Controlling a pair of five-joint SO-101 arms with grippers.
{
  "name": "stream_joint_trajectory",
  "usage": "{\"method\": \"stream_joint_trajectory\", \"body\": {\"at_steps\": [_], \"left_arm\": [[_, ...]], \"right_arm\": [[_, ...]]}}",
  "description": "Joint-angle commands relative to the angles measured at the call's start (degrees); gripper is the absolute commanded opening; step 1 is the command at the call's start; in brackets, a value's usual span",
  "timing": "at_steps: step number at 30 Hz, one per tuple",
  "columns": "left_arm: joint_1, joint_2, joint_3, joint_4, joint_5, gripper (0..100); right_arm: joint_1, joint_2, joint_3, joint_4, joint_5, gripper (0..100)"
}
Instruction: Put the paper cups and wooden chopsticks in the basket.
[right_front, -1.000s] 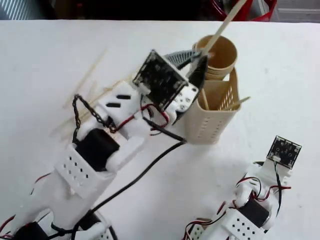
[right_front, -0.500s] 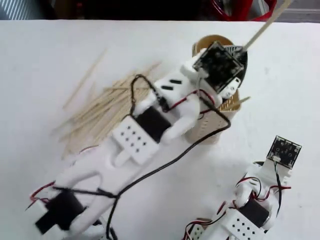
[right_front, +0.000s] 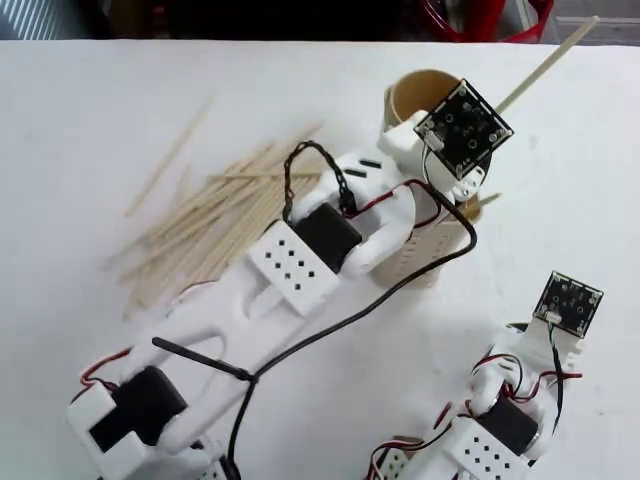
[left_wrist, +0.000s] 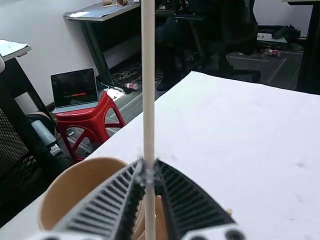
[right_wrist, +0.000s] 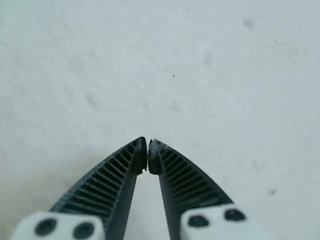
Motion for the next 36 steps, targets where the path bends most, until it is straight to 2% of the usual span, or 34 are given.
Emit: {"method": "stream_joint_trajectory", "body": {"at_steps": [1,9,15,20,22,24,28,32,36], "left_arm": [[0.22,-0.31,-2.90,0.18,0.09,5],[0.13,-0.31,-3.25,0.18,0.09,8],[-3.12,-1.19,-3.43,2.73,0.09,7],[-11.65,-11.12,-4.31,12.13,0.09,6],[-16.31,-16.66,-3.69,16.26,0.09,2],[-21.32,-21.14,-3.69,22.33,0.09,3],[-30.81,-23.16,1.14,29.98,1.49,2],[-37.05,-20.00,17.05,23.74,3.34,3],[-38.29,-12.00,29.01,14.42,3.52,3]], "right_arm": [[0.40,0.40,0.35,-0.57,0.70,2.1],[0.40,0.40,0.35,-0.57,0.70,2.1],[0.40,0.40,0.35,-0.57,0.70,2.1],[0.40,0.40,0.35,-0.57,0.70,2.1],[0.40,0.40,0.35,-0.57,0.70,2.1],[0.40,0.40,0.35,-0.57,0.70,2.1],[0.40,0.40,0.35,-0.57,0.70,2.1],[0.40,0.40,0.35,-0.57,0.70,2.1],[0.40,0.40,0.35,-0.57,0.70,2.1]]}}
